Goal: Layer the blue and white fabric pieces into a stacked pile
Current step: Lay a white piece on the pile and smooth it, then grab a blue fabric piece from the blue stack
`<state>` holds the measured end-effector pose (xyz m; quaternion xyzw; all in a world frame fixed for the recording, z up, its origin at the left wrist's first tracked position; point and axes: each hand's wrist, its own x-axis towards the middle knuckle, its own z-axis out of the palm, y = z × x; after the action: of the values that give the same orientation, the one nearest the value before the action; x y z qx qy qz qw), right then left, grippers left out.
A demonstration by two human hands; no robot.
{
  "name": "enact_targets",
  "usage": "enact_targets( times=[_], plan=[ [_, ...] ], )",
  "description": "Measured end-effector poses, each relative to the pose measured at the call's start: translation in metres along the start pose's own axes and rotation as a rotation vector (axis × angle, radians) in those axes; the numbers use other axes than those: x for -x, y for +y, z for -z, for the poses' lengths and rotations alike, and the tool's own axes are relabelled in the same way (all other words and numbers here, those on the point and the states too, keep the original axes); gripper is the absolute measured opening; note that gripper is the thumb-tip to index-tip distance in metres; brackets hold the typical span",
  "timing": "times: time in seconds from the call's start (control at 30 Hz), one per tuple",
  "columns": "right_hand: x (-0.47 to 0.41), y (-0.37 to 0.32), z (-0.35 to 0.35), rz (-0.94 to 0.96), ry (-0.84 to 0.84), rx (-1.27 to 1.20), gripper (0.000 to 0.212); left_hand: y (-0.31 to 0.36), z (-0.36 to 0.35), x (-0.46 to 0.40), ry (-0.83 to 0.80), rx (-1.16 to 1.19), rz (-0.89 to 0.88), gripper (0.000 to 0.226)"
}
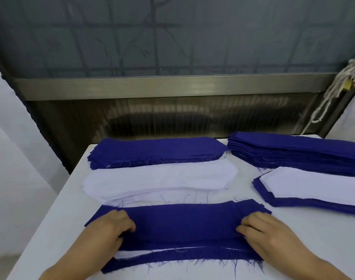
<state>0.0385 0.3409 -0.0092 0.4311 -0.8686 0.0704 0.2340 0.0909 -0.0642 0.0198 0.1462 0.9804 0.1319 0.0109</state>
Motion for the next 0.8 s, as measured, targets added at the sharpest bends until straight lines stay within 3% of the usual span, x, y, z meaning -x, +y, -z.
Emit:
enact_targets(
  times=[0.2, 0.27, 0.4, 0.5, 0.63, 0.7, 0.8],
  plan=[
    [0.0, -0.004, -0.001, 0.012, 0.013, 0.025, 0.055, 0.011, 0.005, 0.002, -0.064, -0.076, -0.07, 0.055],
    [0.002, -0.004, 0.0, -0.01, -0.037, 0.014, 0.051, 0.011, 0.002, 0.003, -0.074, -0.038, -0.091, 0.046],
    [0.001, 0.002, 0.011, -0.146, -0.159, -0.091, 0.033, -0.007, 0.0, 0.011, -0.072, 0.091, -0.079, 0.017],
    [-0.004, 0.008, 0.015, -0.29, -0.245, -0.035, 0.036, -0.013, 0.007, 0.01, -0.148, 0.099, -0.097, 0.022],
    [-0.02, 0.014, 0.017, -0.444, -0.438, 0.087, 0.035, -0.02, 0.005, -0.002, -0.101, -0.025, 0.081, 0.026],
    [-0.039, 0.016, 0.015, -0.441, -0.398, 0.098, 0.032, -0.015, 0.008, -0.018, -0.057, -0.069, 0.165, 0.022],
    [-0.074, 0.022, 0.004, -0.404, -0.225, -0.076, 0.016, -0.001, 0.011, -0.052, 0.095, -0.004, 0.126, 0.008]
  ],
)
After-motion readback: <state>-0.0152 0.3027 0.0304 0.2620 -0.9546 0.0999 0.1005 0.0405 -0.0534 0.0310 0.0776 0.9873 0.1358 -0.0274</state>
